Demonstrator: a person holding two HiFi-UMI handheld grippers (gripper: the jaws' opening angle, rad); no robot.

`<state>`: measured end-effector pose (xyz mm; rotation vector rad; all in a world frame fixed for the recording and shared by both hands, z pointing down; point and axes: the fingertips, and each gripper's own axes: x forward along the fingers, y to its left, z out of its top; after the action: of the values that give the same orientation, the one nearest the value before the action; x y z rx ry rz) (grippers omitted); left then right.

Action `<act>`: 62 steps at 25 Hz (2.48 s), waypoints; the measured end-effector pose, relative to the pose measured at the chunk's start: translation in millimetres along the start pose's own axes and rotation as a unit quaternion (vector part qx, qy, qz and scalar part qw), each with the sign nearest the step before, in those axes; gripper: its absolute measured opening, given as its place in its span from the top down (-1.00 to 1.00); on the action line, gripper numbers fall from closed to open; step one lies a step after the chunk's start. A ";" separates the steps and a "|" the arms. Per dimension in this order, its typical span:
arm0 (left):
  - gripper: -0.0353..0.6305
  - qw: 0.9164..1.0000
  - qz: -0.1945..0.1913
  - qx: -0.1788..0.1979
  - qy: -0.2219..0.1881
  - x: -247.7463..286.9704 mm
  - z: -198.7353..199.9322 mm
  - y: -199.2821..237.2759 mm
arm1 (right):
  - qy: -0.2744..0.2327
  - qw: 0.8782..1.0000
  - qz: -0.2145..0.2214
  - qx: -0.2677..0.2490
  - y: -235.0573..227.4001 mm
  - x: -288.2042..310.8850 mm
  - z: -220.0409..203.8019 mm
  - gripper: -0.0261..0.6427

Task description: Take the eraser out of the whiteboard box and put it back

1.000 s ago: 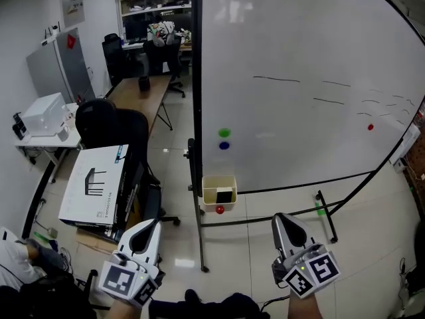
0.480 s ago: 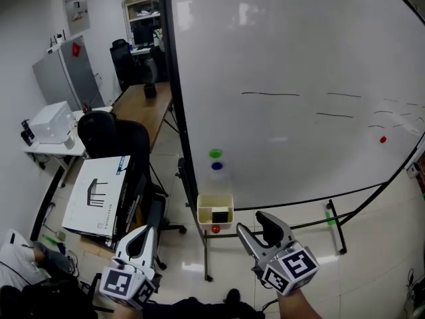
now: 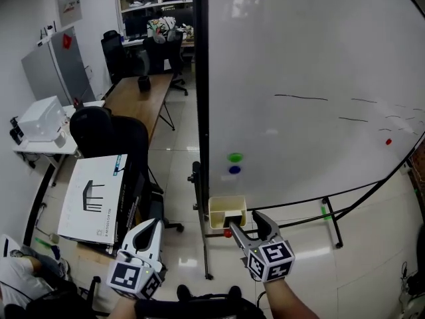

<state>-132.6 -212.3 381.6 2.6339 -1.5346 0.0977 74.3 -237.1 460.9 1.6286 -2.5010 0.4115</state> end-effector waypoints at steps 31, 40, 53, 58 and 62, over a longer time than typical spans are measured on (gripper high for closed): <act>0.83 0.998 -0.028 -0.034 0.035 19.0 -38.1 50.2 | 0.069 0.989 -0.128 -0.007 -10.4 71.9 -61.4 0.06; 0.83 0.999 -0.039 -0.017 0.004 10.4 -20.4 38.0 | 0.019 0.994 -0.103 0.009 -5.9 46.9 -26.3 0.07; 0.84 0.998 -0.050 -0.021 -0.031 -8.7 27.8 4.0 | -0.109 0.993 -0.051 -0.004 5.2 -78.1 103.7 0.07; 0.85 0.998 -0.045 -0.002 -0.037 -14.4 34.2 -8.3 | -0.131 0.989 -0.057 -0.030 3.9 -116.8 129.5 0.07; 0.85 0.998 -0.042 0.009 -0.045 -15.4 38.8 -16.6 | -0.138 0.988 -0.058 -0.042 -1.6 -128.9 137.6 0.07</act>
<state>-125.4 -195.1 340.7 2.7467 -1.4527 -0.0136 134.1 -165.4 297.1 1.9012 -2.5518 0.0696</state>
